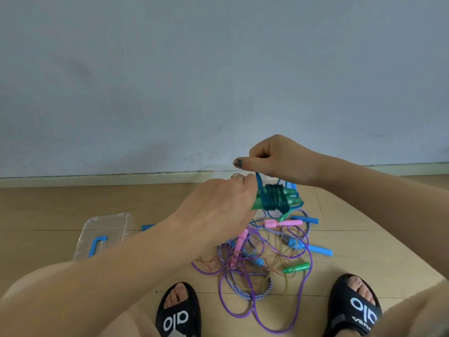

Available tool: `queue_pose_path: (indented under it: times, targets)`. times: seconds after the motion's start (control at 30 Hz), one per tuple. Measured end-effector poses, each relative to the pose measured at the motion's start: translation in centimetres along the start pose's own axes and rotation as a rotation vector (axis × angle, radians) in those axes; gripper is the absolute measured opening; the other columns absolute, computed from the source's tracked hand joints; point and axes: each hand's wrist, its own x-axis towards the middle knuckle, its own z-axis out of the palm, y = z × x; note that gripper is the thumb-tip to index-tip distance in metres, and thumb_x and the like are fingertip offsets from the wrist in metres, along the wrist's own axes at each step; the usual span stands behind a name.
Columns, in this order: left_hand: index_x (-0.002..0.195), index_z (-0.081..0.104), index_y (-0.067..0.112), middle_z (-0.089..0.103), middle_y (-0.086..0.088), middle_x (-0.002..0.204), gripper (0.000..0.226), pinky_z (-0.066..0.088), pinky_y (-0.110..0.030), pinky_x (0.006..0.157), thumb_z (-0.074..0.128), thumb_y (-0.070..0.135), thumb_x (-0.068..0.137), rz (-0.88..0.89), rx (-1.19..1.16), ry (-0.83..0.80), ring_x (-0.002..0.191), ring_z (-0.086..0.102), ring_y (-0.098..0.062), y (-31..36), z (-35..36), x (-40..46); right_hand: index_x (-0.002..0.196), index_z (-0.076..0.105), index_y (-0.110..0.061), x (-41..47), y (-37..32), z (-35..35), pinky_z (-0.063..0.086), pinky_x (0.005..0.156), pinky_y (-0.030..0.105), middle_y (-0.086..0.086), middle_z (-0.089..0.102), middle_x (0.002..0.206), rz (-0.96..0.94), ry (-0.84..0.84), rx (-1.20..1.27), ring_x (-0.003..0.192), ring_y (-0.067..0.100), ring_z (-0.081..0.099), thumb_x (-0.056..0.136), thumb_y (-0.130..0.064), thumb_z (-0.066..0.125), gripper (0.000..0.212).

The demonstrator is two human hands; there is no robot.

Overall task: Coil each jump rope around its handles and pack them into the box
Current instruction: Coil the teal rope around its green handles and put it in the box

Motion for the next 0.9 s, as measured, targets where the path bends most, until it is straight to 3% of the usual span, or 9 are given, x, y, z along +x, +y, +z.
queue_pose_path:
  times: [0.13,0.27,0.33,0.43,0.53,0.63,0.73,0.83,0.9]
  targets:
    - [0.091,0.032,0.021,0.041,0.002,0.077,0.022,0.035,-0.035,0.050,0.053,0.026,0.090,-0.033,-0.148,0.129,0.060,0.052,-0.029,-0.9,-2.2,-0.7,0.058,0.027,-0.012,0.3,0.4,0.6,0.025,0.047,0.024,0.010,0.026,0.057,0.082,-0.038,0.249,0.048,0.016,0.025,0.092,-0.047,0.062,0.060]
    - [0.091,0.037,0.020,0.038,0.005,0.073,0.020,0.035,-0.034,0.048,0.057,0.022,0.088,-0.074,-0.177,0.182,0.056,0.045,-0.027,-2.2,-3.2,-0.7,0.059,0.043,-0.013,0.1,1.7,2.2,0.033,0.046,0.018,-0.009,0.043,0.046,0.093,-0.056,0.383,0.042,0.002,0.038,0.087,0.013,0.056,0.040]
    - [0.091,0.031,0.022,0.033,0.006,0.071,0.024,0.031,-0.034,0.051,0.055,0.022,0.089,-0.107,-0.166,0.175,0.057,0.041,-0.026,-2.6,-3.2,-0.6,0.062,0.043,-0.017,0.3,1.8,3.3,0.027,0.050,0.018,-0.010,0.039,0.050,0.140,0.000,0.353,0.044,0.000,0.030,0.085,0.021,0.046,0.045]
    - [0.092,0.032,0.020,0.035,0.004,0.073,0.018,0.032,-0.035,0.053,0.049,0.025,0.091,-0.115,-0.116,0.124,0.060,0.044,-0.028,-2.9,-3.2,-0.6,0.058,0.044,-0.027,0.8,1.8,3.6,0.028,0.051,0.021,-0.002,0.040,0.058,0.128,0.077,0.340,0.045,0.002,0.030,0.088,-0.006,0.062,0.041]
    - [0.091,0.045,0.013,0.040,0.000,0.072,0.013,0.028,-0.033,0.048,0.052,0.024,0.088,0.031,-0.063,0.069,0.052,0.040,-0.028,-3.4,-3.3,-0.5,0.052,0.031,-0.018,1.2,1.5,2.6,0.022,0.056,0.030,0.002,0.027,0.053,0.155,0.209,0.233,0.052,0.016,0.024,0.098,-0.040,0.055,0.057]
    - [0.090,0.048,0.013,0.036,0.002,0.071,0.012,0.027,-0.031,0.047,0.055,0.022,0.086,0.121,-0.067,0.031,0.050,0.038,-0.027,-3.4,-3.6,-0.6,0.053,0.032,-0.013,0.7,1.0,3.2,0.021,0.056,0.032,0.004,0.027,0.055,0.147,0.225,0.179,0.054,0.016,0.026,0.096,-0.039,0.058,0.056]
    - [0.101,0.043,0.018,0.039,0.004,0.079,0.013,0.032,-0.036,0.059,0.050,0.027,0.094,-0.045,-0.139,-0.026,0.066,0.044,-0.024,-3.2,-3.4,-0.3,0.053,0.047,-0.013,-0.4,1.7,5.7,0.033,0.048,0.020,-0.004,0.042,0.048,0.246,0.190,0.294,0.042,0.005,0.037,0.089,-0.016,0.058,0.037]
    - [0.098,0.042,0.014,0.042,0.000,0.077,0.013,0.034,-0.036,0.060,0.047,0.025,0.095,-0.227,-0.144,0.022,0.071,0.048,-0.026,-4.4,-3.3,0.5,0.048,0.040,-0.020,-1.6,0.6,8.5,0.026,0.047,0.024,-0.012,0.033,0.041,0.423,0.207,0.484,0.037,0.006,0.029,0.095,-0.038,0.042,0.050]
    - [0.096,0.040,0.012,0.045,-0.003,0.078,0.012,0.038,-0.037,0.059,0.046,0.022,0.095,-0.269,-0.071,-0.010,0.070,0.051,-0.028,-5.5,-2.6,1.0,0.055,0.032,-0.020,-2.4,-0.8,9.8,0.022,0.046,0.023,-0.011,0.029,0.042,0.468,0.211,0.558,0.040,0.009,0.024,0.102,-0.037,0.033,0.051]
